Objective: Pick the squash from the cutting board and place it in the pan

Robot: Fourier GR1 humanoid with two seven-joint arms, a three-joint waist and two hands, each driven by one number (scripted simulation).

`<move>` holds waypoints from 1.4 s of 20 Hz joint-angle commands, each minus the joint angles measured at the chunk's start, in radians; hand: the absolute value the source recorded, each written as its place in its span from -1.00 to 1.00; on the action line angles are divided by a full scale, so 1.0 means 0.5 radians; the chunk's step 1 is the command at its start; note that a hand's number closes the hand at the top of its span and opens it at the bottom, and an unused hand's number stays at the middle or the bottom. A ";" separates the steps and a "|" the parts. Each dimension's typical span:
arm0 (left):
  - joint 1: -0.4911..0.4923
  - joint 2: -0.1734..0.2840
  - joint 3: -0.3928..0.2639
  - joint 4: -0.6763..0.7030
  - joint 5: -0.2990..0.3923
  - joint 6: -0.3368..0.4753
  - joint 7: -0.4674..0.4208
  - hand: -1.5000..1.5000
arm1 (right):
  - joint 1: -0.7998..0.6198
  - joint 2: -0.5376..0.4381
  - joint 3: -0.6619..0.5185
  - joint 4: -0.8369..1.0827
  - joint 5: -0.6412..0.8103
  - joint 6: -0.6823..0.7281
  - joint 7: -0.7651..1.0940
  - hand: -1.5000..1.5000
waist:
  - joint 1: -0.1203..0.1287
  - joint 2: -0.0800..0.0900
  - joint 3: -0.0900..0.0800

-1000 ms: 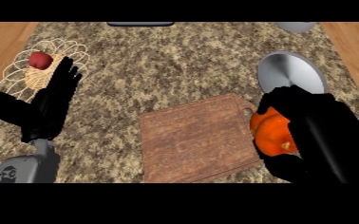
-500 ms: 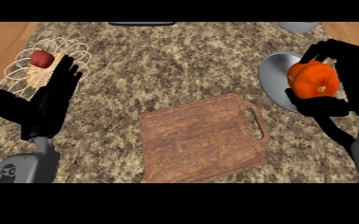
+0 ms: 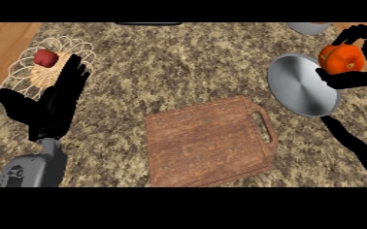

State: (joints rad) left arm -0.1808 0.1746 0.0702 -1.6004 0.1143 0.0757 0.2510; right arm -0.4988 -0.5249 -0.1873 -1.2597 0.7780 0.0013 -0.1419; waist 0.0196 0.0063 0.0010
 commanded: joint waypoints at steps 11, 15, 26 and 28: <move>-0.073 0.004 0.009 0.056 0.015 -0.060 -0.014 0.00 | -0.551 0.061 -0.003 1.617 0.261 -0.597 -0.638 1.00 | 0.064 0.030 0.003; -0.023 -0.003 0.008 0.022 0.006 -0.062 -0.057 0.00 | -0.558 0.023 -0.178 1.864 0.104 -0.450 -0.502 -1.00 | 0.068 0.033 0.005; 0.016 -0.042 -0.009 0.040 -0.024 -0.041 -0.069 0.00 | -0.645 -0.106 -0.519 2.064 -0.271 -0.163 -1.054 -1.00 | 0.038 0.022 0.007; 0.008 -0.013 0.036 0.024 0.032 -0.081 -0.073 0.00 | -0.637 -0.090 -0.609 2.105 -0.368 -0.105 -1.092 -1.00 | 0.048 0.025 0.007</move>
State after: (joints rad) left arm -0.1885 0.1716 0.0838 -1.5871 0.1232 0.0423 0.2303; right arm -0.8006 -0.5524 -0.4151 -0.2312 0.6772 -0.1187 -0.6332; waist 0.0419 0.0180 0.0044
